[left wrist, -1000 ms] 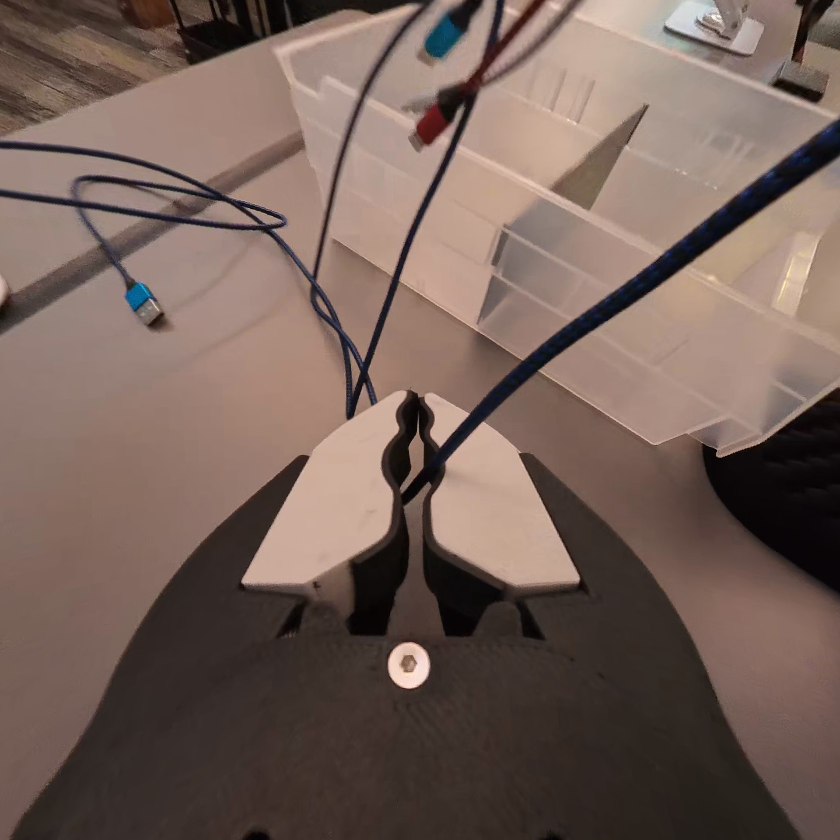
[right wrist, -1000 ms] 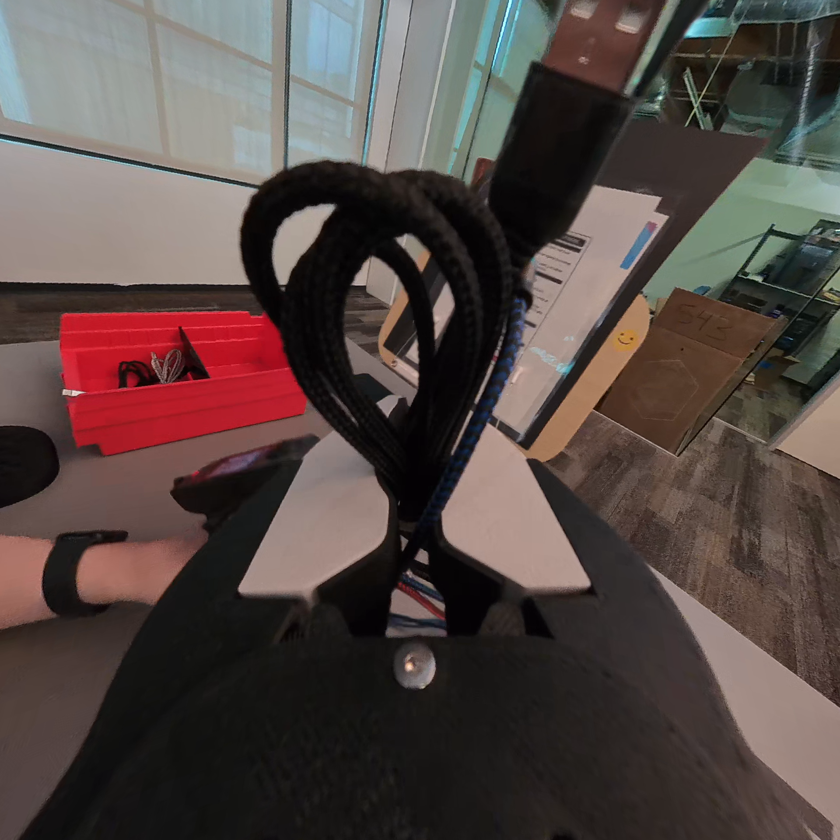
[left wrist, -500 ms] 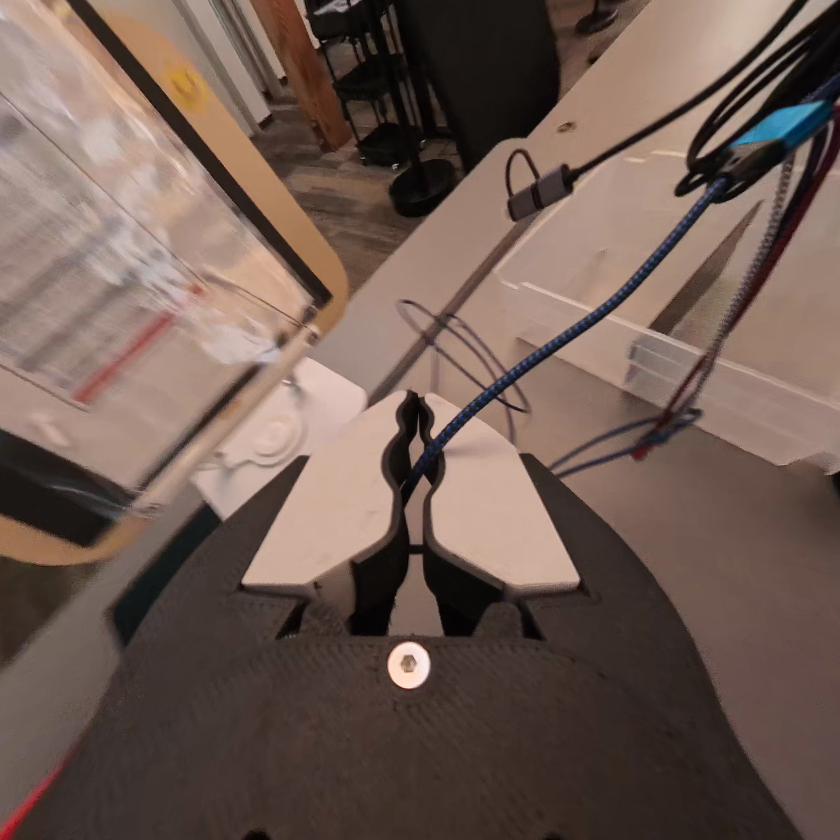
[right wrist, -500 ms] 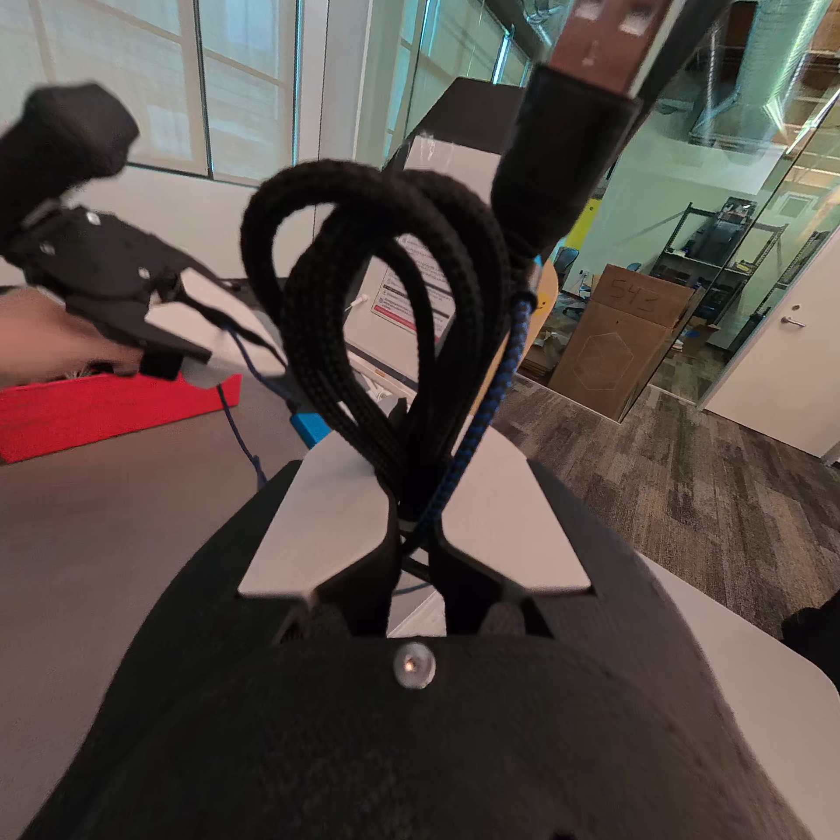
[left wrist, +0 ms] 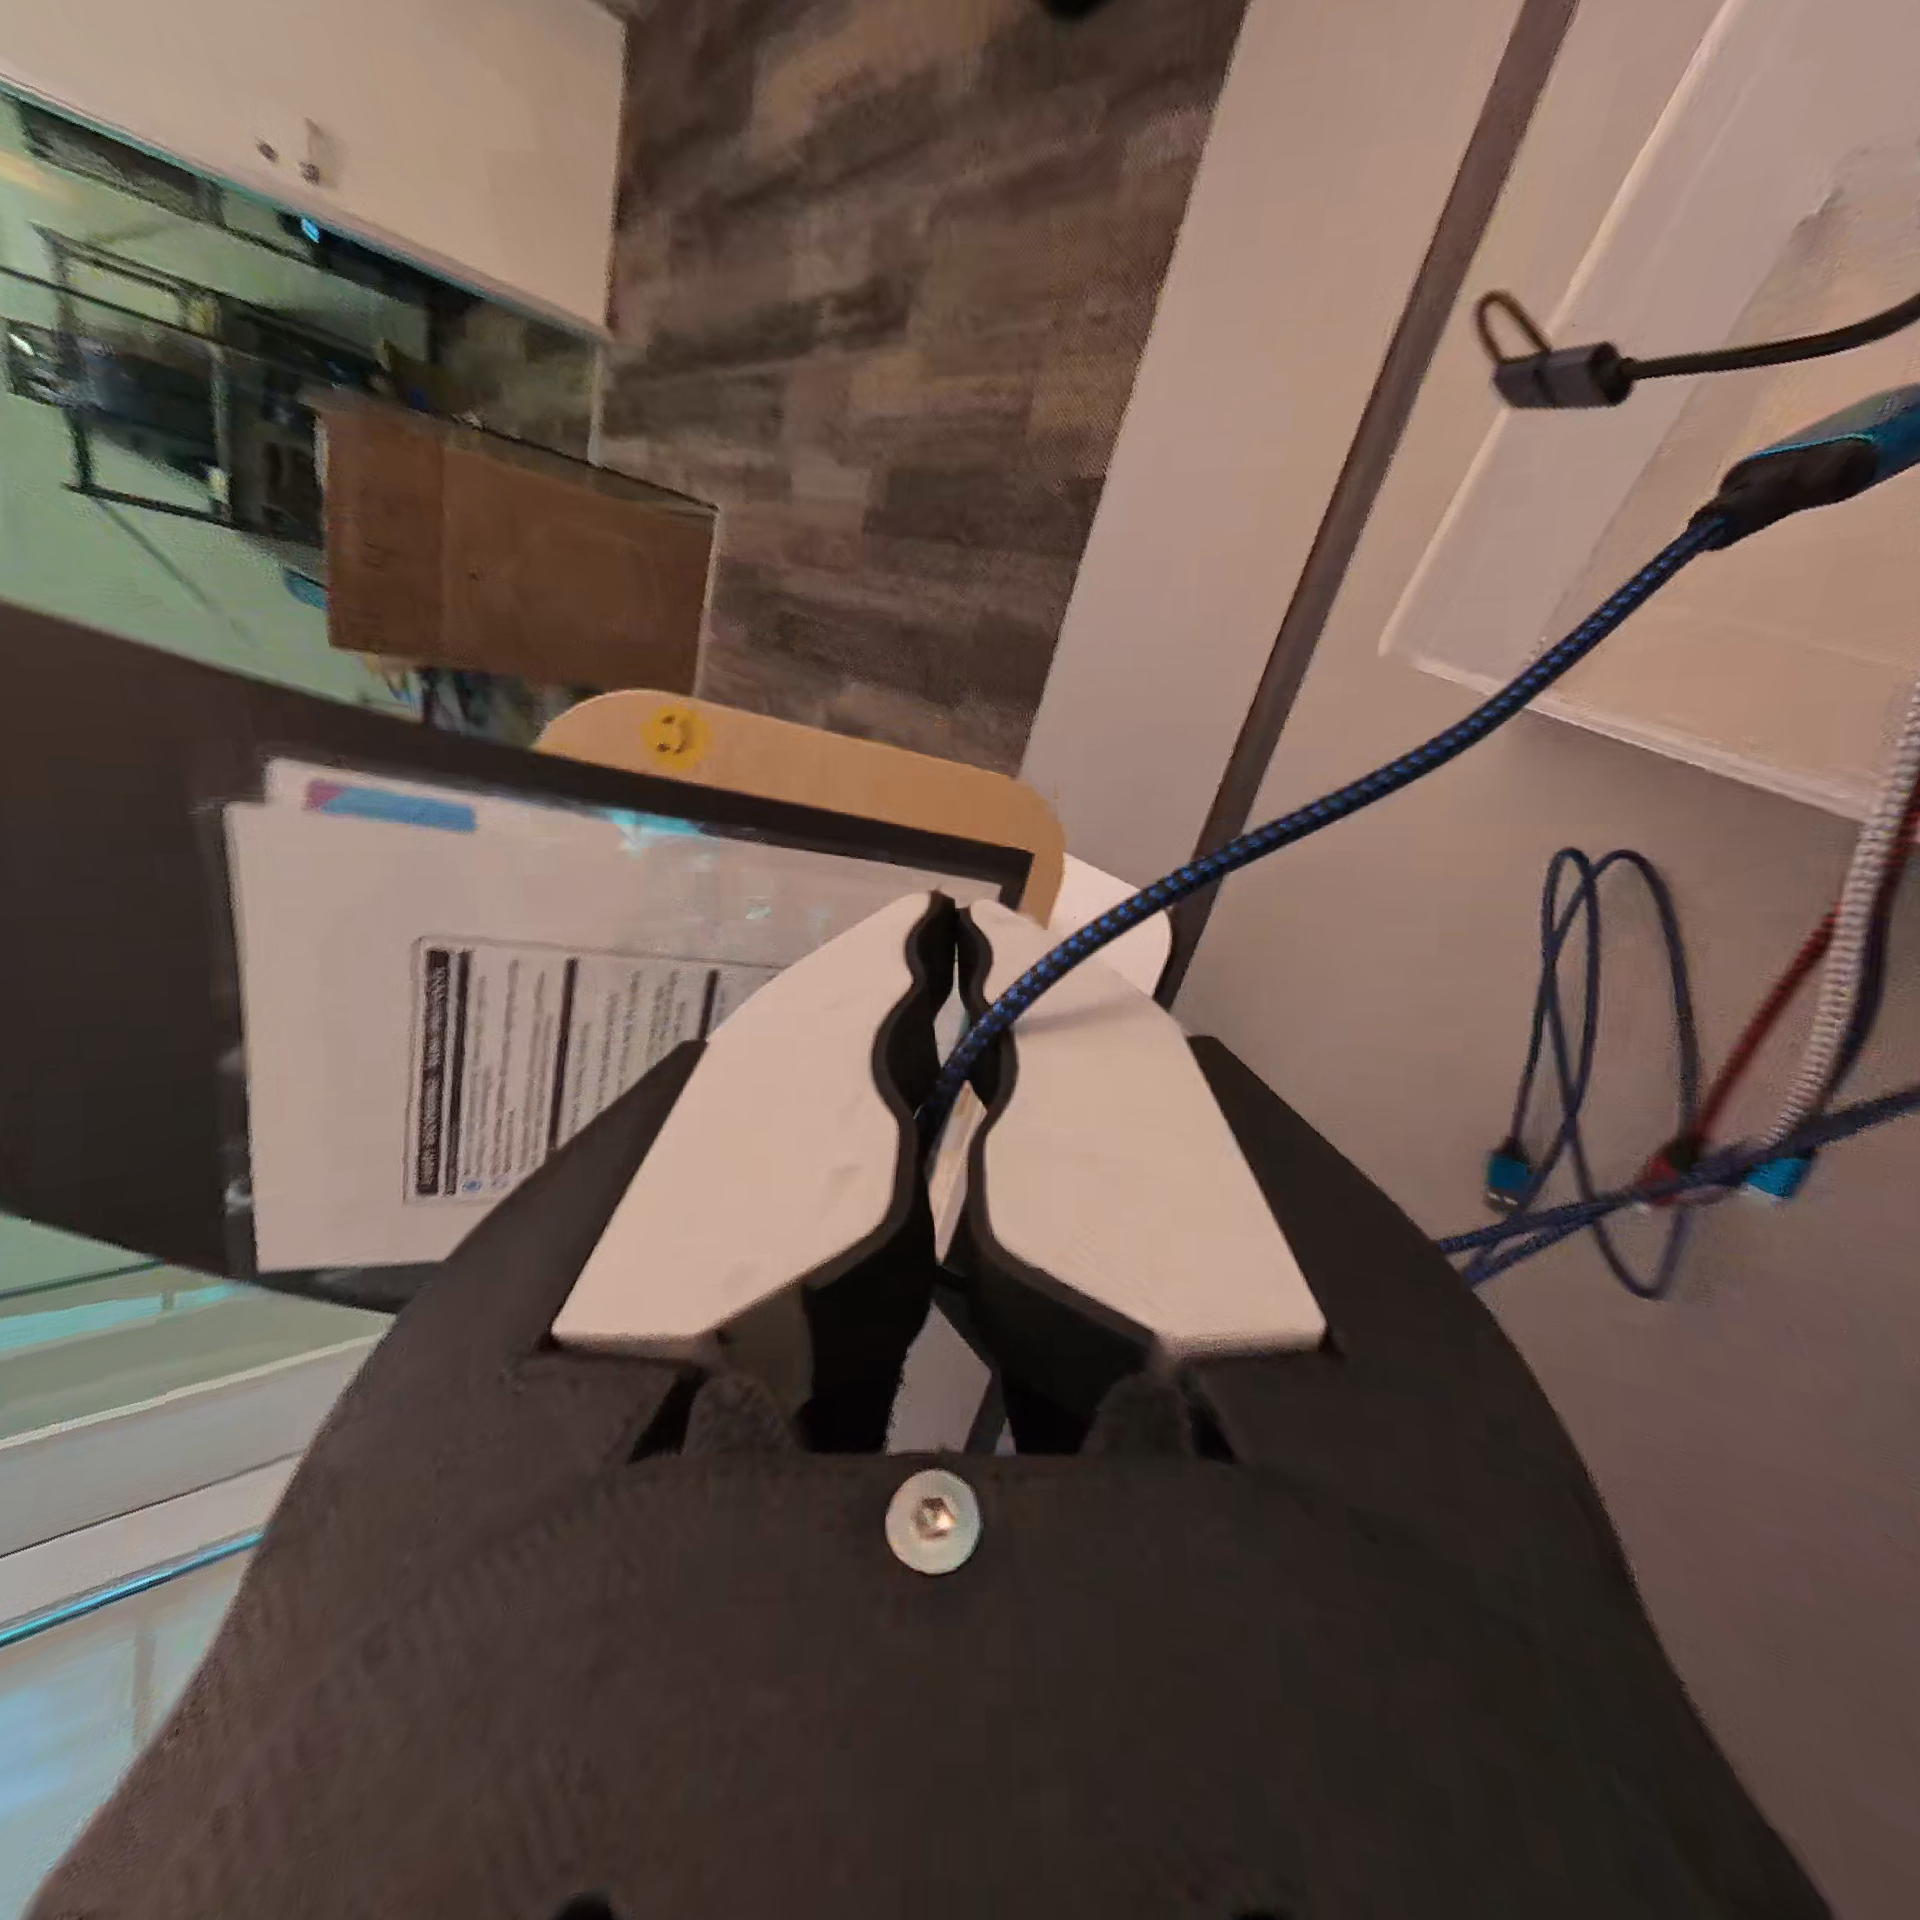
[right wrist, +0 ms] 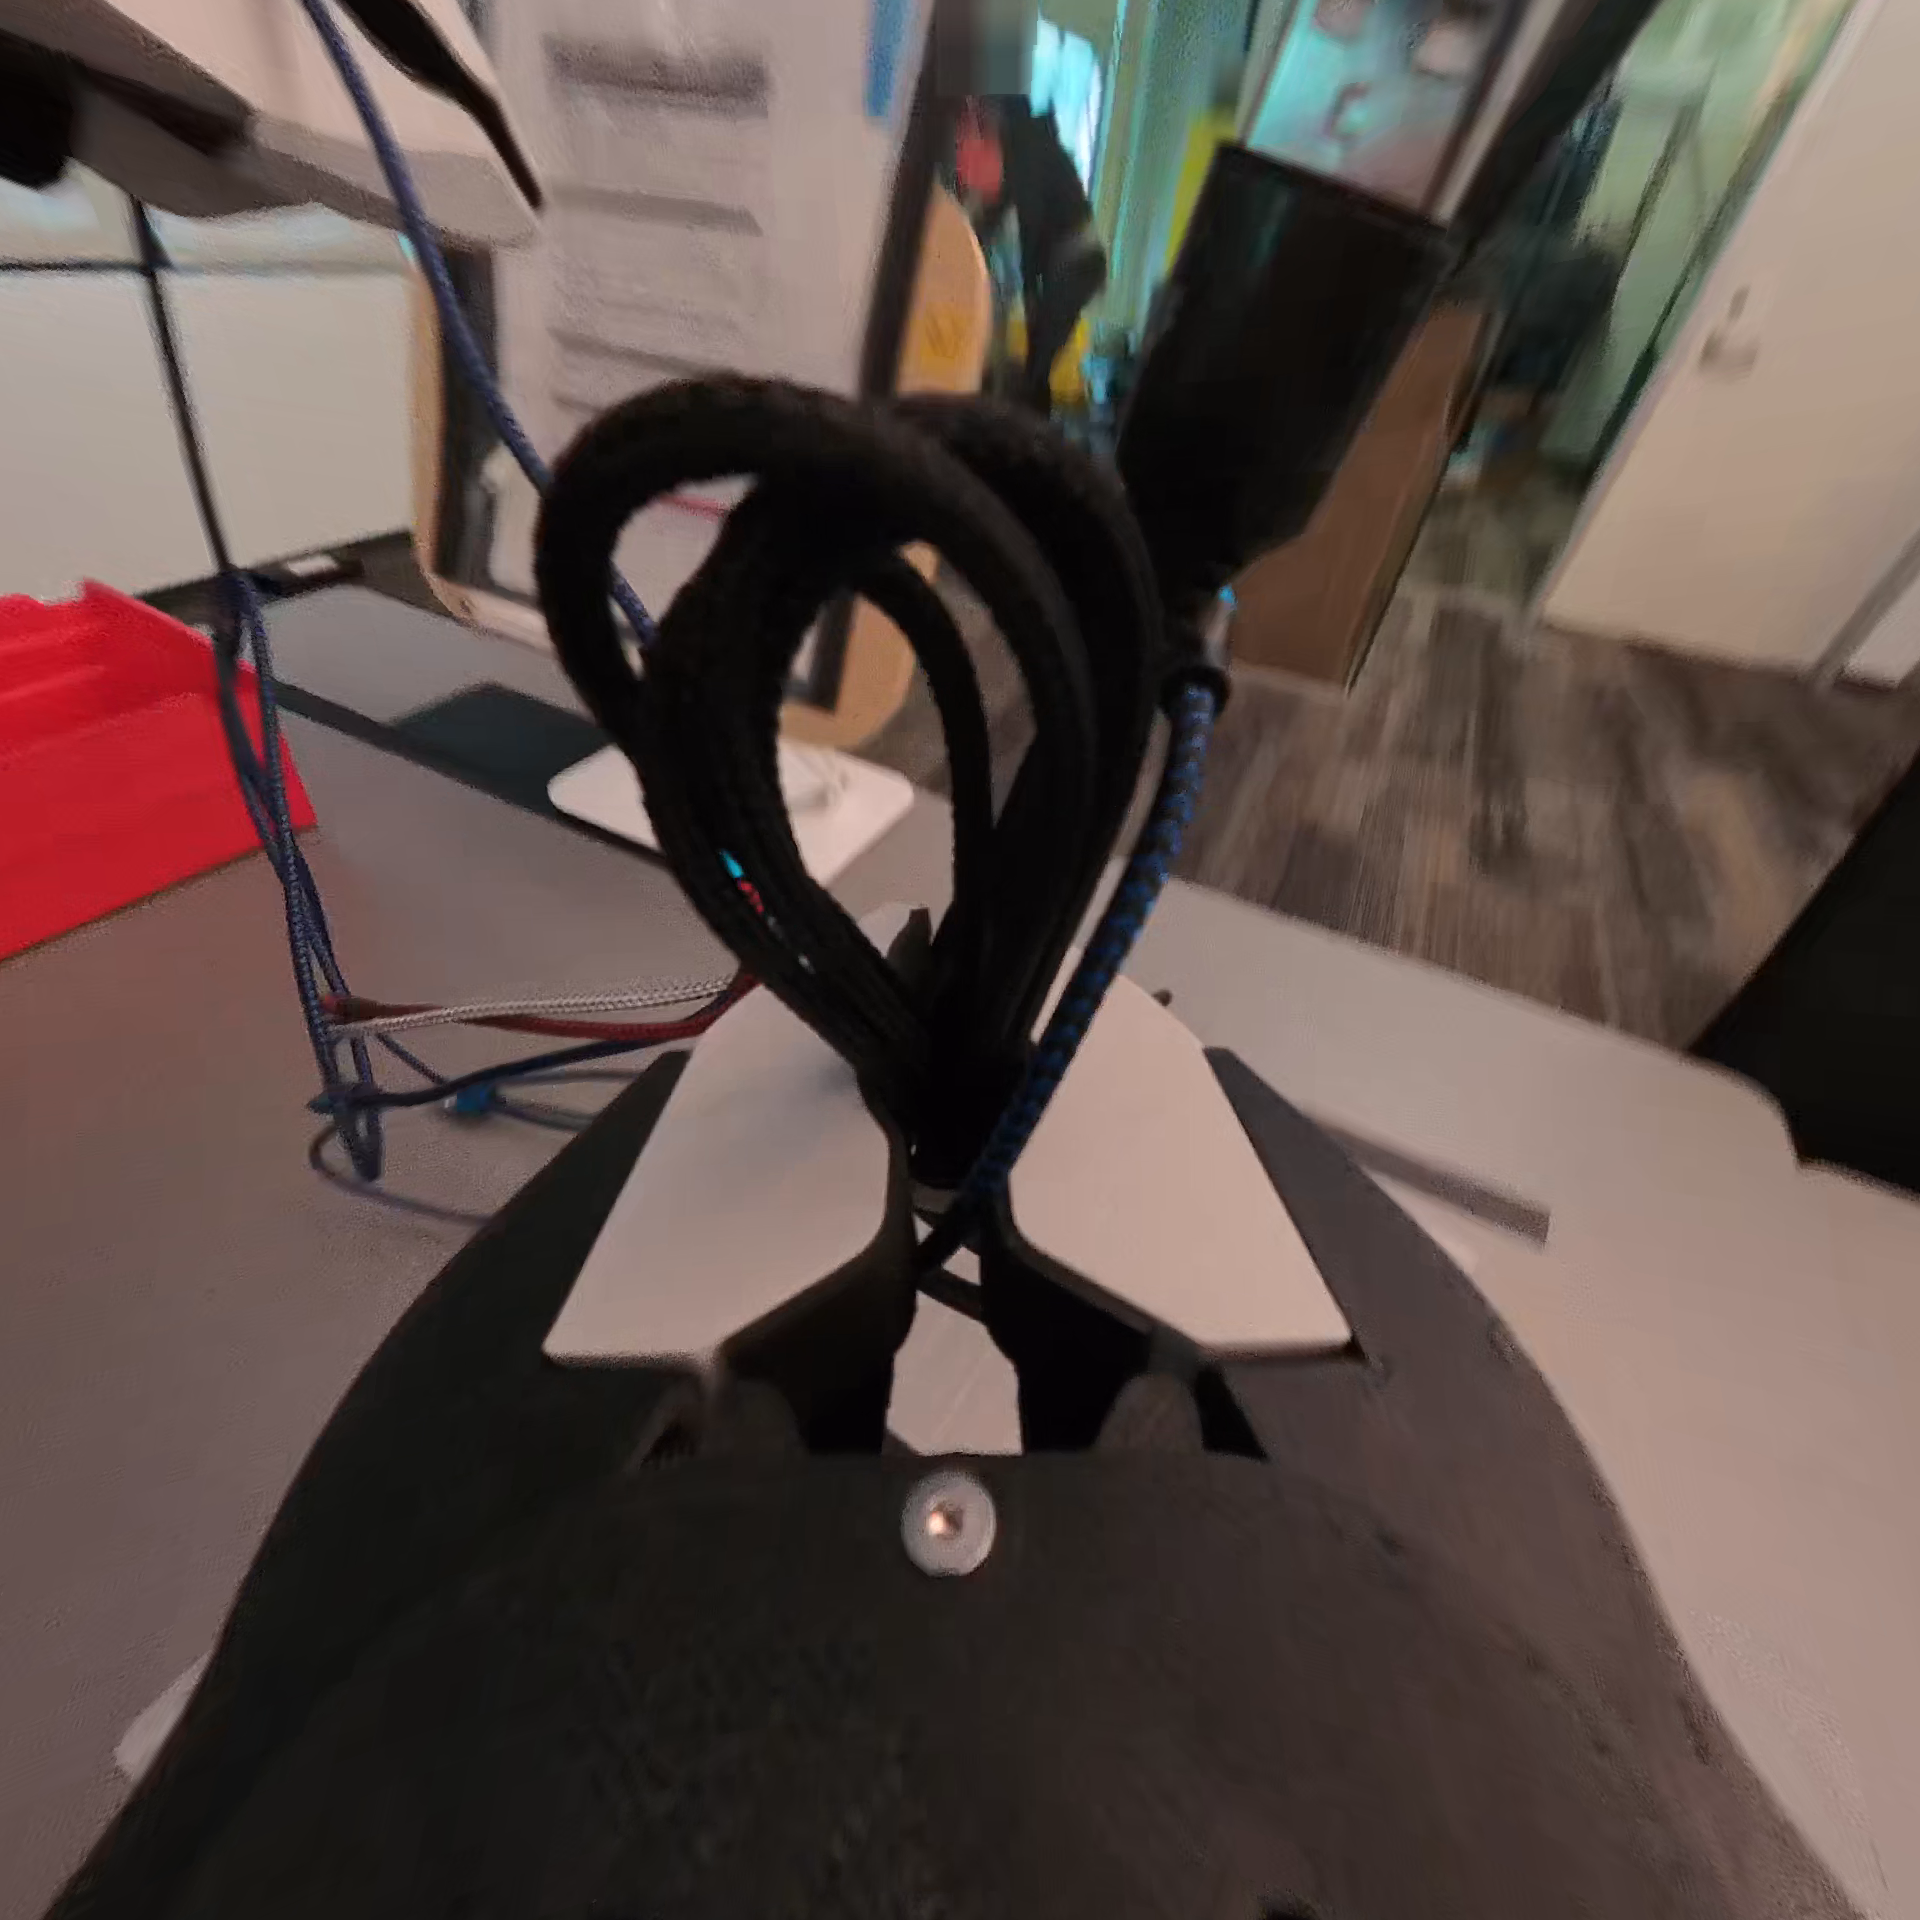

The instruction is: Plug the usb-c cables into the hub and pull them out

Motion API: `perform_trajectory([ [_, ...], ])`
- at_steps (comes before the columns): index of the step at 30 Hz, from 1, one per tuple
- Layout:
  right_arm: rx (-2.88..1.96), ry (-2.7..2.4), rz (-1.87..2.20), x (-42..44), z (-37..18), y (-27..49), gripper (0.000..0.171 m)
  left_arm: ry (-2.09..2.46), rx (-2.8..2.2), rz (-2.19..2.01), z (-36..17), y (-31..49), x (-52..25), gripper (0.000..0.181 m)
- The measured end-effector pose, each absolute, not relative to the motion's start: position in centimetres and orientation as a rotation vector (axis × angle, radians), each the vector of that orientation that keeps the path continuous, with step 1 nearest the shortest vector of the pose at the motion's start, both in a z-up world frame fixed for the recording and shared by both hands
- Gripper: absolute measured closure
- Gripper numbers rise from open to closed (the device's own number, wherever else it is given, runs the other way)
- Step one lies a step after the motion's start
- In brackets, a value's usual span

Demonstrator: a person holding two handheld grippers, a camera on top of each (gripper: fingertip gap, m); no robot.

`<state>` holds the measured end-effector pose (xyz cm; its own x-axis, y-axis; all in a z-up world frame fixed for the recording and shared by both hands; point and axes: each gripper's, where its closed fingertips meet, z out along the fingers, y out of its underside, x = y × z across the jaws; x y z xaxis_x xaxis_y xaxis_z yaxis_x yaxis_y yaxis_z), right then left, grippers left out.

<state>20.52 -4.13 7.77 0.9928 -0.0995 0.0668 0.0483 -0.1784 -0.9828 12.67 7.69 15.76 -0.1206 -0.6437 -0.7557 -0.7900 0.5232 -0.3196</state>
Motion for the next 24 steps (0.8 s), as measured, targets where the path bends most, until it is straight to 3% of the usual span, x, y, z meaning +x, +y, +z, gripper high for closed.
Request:
perform_trajectory([
  [1,-1.782,0.070,-0.111,21.4,6.5,-4.1,0.163,1.857,-1.199,0.250,14.7,7.7,13.8,0.181],
  [5,-1.912,0.043,-0.147,23.9,2.2,-4.4,0.163,1.902,-1.130,0.477,10.6,8.0,17.1,0.181],
  [10,-2.251,-0.235,-0.086,22.8,-5.4,-5.5,0.162,1.988,-1.179,0.352,5.9,6.2,19.6,0.181],
  [18,-2.374,-0.396,-0.200,21.7,-9.0,-2.3,0.159,1.992,-1.184,0.348,3.4,6.2,19.1,0.181],
  [24,-2.424,-0.206,-0.227,23.4,-7.4,-4.0,0.123,1.983,-1.249,0.348,3.0,7.4,17.6,0.181],
])
